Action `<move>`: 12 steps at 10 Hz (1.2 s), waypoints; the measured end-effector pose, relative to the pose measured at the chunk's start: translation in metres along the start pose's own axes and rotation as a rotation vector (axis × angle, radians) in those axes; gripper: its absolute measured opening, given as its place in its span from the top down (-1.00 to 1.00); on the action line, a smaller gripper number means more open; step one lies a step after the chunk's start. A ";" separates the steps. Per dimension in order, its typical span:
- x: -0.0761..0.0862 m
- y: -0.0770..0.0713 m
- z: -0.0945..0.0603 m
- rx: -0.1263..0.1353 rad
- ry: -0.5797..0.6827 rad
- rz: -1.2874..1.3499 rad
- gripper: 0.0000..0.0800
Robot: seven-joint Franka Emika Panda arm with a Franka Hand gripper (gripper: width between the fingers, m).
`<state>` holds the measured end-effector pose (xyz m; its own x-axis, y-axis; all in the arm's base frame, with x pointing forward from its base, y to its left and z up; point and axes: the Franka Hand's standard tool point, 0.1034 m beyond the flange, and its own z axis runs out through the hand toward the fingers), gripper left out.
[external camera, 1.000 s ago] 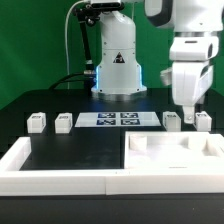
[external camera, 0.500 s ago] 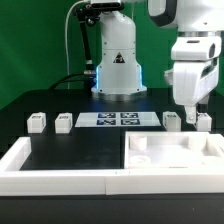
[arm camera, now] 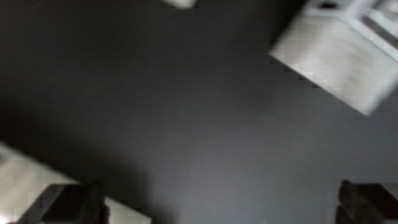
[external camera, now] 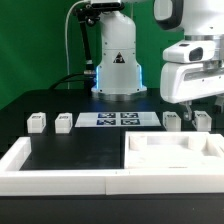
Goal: Assemble square table
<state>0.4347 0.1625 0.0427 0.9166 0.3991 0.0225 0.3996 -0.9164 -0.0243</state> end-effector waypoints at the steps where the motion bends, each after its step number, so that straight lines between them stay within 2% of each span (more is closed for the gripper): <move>1: 0.002 -0.002 -0.001 0.006 0.003 0.031 -0.62; 4: 0.002 -0.005 0.000 0.030 -0.001 0.267 -0.62; 7: -0.003 -0.015 0.005 0.040 0.001 0.414 -0.62; 10: -0.005 -0.013 0.005 0.037 -0.035 0.396 -0.62; 12: -0.012 -0.012 0.002 0.025 -0.179 0.385 -0.62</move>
Offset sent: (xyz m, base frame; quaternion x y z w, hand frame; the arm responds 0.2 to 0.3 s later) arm 0.0000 0.0000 0.0000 0.0000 0.0000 0.1938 0.9810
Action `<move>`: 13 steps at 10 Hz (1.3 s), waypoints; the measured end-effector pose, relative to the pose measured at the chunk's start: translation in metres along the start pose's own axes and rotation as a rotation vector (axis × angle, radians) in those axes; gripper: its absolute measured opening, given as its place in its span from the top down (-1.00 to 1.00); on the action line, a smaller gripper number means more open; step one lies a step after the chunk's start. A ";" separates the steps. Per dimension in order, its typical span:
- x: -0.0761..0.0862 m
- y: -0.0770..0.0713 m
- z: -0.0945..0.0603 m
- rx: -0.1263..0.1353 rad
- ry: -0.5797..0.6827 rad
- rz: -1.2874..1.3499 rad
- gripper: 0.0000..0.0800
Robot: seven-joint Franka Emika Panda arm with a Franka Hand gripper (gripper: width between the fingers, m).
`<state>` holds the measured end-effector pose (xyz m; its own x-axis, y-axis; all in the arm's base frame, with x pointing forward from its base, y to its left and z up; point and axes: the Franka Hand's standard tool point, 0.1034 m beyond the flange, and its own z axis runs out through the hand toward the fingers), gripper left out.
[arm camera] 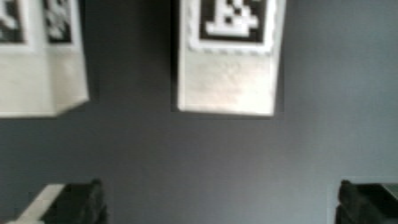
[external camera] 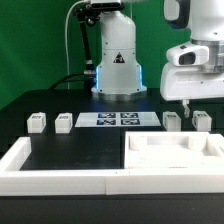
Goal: Assemble square table
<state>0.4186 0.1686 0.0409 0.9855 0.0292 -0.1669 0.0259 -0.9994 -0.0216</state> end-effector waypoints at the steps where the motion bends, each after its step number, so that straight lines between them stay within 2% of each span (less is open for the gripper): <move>1: -0.002 0.001 -0.002 -0.019 -0.072 -0.001 -0.62; 3: -0.007 0.001 -0.001 -0.049 -0.212 0.009 -0.62; 5: -0.003 0.000 -0.001 -0.061 -0.298 0.016 -0.62; 7: -0.006 0.001 0.001 -0.070 -0.406 0.037 -0.62; 8: -0.008 0.000 0.001 -0.087 -0.476 0.045 -0.62; 10: -0.009 0.004 0.003 -0.095 -0.584 0.049 -0.62; 13: -0.005 0.005 0.008 -0.042 -0.724 0.082 -0.62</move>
Offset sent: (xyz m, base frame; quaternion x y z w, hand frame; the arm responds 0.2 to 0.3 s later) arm 0.0019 0.0082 0.0019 0.0012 -0.2013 0.0244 0.9792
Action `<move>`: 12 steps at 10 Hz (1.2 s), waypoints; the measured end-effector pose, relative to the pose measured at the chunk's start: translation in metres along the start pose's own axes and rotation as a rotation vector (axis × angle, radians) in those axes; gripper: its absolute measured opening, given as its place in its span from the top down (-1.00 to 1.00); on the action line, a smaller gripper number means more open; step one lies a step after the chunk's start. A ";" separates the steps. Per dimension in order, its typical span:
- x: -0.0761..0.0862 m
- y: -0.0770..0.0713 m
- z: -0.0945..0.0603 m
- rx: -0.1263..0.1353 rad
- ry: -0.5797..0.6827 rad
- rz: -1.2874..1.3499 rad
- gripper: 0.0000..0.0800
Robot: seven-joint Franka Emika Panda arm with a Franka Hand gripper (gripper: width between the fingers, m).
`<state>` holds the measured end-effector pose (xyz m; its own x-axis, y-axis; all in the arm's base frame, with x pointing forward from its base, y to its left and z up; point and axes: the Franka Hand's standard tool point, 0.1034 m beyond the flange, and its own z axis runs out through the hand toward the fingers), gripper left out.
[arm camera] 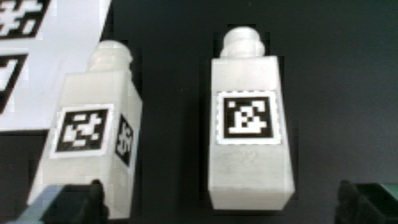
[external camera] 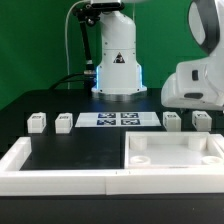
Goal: Assemble square table
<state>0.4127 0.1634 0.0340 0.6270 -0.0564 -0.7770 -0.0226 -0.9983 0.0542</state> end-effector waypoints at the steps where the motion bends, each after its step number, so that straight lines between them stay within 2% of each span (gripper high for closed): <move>1: 0.004 -0.003 -0.002 0.020 -0.002 -0.020 -0.62; 7: 0.004 -0.004 -0.001 0.018 -0.001 -0.024 -0.62; 10: 0.004 -0.016 0.002 0.026 0.067 -0.086 -0.62; 12: 0.004 -0.016 0.003 0.027 0.070 -0.085 -0.62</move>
Offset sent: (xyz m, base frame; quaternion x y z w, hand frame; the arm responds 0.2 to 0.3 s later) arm 0.0000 0.0000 0.0000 0.0000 0.0000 0.0000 1.0000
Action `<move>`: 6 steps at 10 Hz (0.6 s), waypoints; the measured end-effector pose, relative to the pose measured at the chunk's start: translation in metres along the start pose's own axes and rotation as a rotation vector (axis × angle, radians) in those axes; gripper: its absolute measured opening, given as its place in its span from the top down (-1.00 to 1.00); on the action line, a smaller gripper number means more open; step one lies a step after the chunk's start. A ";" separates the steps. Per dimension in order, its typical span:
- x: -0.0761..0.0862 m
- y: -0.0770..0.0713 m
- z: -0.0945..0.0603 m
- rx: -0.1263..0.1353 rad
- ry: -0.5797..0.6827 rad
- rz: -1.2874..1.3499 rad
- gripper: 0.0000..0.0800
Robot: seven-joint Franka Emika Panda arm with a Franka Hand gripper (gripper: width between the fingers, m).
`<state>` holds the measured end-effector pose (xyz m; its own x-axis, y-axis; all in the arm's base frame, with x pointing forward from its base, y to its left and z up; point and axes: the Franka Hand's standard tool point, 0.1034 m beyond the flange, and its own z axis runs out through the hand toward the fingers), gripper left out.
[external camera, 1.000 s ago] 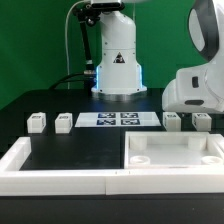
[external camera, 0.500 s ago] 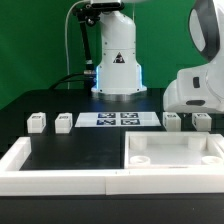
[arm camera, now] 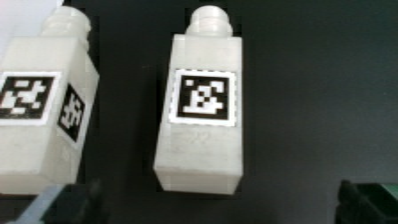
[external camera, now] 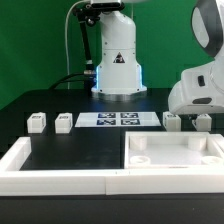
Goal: Assemble square table
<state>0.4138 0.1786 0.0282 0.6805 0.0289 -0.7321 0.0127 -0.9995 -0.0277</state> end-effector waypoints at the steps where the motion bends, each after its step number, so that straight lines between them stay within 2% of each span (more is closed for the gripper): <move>1: 0.000 0.000 0.000 0.000 -0.002 0.000 -0.62; 4: -0.003 0.002 0.006 -0.006 -0.052 0.003 -0.62; 6: -0.006 0.001 0.014 -0.019 -0.158 0.003 -0.62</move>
Offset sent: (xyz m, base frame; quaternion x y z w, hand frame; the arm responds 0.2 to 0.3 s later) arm 0.0000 0.0000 0.0000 0.0000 -0.0650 0.0000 0.9979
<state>0.3996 0.1773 0.0234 0.5572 0.0260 -0.8300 0.0256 -0.9996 -0.0141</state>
